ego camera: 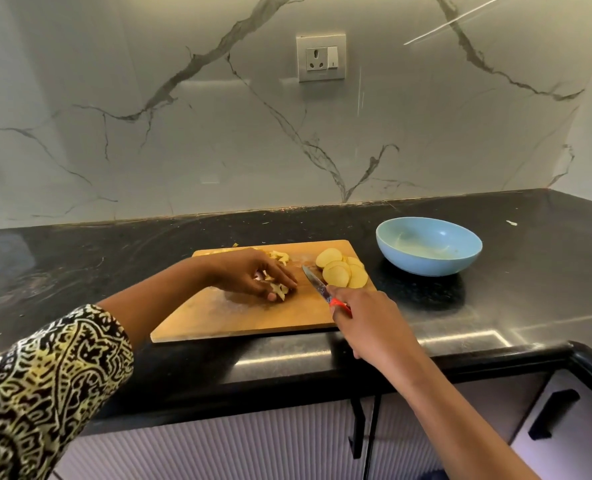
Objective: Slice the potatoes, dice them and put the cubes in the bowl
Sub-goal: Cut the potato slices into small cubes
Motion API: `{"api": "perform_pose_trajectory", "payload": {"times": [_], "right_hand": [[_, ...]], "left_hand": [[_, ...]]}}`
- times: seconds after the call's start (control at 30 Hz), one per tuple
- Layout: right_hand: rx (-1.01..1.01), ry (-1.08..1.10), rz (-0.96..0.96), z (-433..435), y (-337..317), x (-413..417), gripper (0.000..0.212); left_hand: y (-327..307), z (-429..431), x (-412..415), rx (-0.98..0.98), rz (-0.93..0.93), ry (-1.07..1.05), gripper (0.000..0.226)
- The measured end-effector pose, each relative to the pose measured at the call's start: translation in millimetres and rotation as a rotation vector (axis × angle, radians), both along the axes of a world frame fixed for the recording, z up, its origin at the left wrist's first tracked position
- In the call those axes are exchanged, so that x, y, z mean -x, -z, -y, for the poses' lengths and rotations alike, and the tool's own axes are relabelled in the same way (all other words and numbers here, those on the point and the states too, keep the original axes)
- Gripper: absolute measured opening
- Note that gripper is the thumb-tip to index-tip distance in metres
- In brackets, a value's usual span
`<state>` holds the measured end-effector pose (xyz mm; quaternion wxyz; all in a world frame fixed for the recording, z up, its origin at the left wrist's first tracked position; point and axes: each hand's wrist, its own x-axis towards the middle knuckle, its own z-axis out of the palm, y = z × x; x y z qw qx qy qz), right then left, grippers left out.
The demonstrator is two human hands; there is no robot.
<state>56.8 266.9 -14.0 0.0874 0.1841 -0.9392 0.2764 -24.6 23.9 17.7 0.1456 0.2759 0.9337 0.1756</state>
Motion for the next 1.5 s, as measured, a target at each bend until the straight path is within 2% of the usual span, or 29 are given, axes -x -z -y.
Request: {"api": "perform_pose_trajectory", "payload": {"times": [0.1,0.2,0.27,0.4,0.47,0.57,0.67,0.93,1.07,1.2,1.5], "right_hand": [[0.000,-0.003,-0.009,-2.0,-0.2,-1.8,0.039],[-0.012,-0.003,-0.005,-0.3,-0.4,-1.7,0.040],[-0.023,-0.013,0.005,3.9,-0.7,-1.9,0.040],[-0.089,-0.048,-0.025,12.7,-6.9,-1.5,0.038],[-0.117,-0.051,-0.040,14.9,-9.2,-1.7,0.037],[-0.168,-0.058,-0.068,17.6,-7.1,-5.4,0.032],[-0.178,-0.059,-0.110,21.1,-3.7,-8.6,0.039],[-0.262,-0.060,-0.187,53.9,3.7,-16.0,0.033],[-0.236,-0.043,-0.199,52.8,4.8,-12.2,0.039],[-0.204,-0.018,-0.191,44.1,0.5,-13.3,0.039],[-0.116,-0.058,-0.162,47.0,-3.5,-25.2,0.045]], "left_hand": [[7.3,0.0,-4.6,0.001,-0.204,-0.014,0.030],[17.8,-1.6,-18.9,-0.068,-0.329,-0.150,0.023],[24.8,-7.9,-31.3,-0.074,-0.414,-0.308,0.027],[37.1,-26.8,-46.6,0.055,-0.581,-0.517,0.039],[36.3,-29.0,-49.0,0.033,-0.539,-0.563,0.043],[29.6,-17.1,-52.6,-0.088,-0.376,-0.592,0.053],[26.4,-0.1,-58.7,-0.173,-0.311,-0.552,0.054],[36.7,12.4,-63.7,-0.236,-0.439,-0.500,0.038],[38.4,11.9,-65.1,-0.243,-0.495,-0.488,0.038],[38.6,12.4,-62.8,-0.193,-0.517,-0.429,0.038],[44.2,1.2,-57.4,-0.094,-0.575,-0.446,0.030]]}}
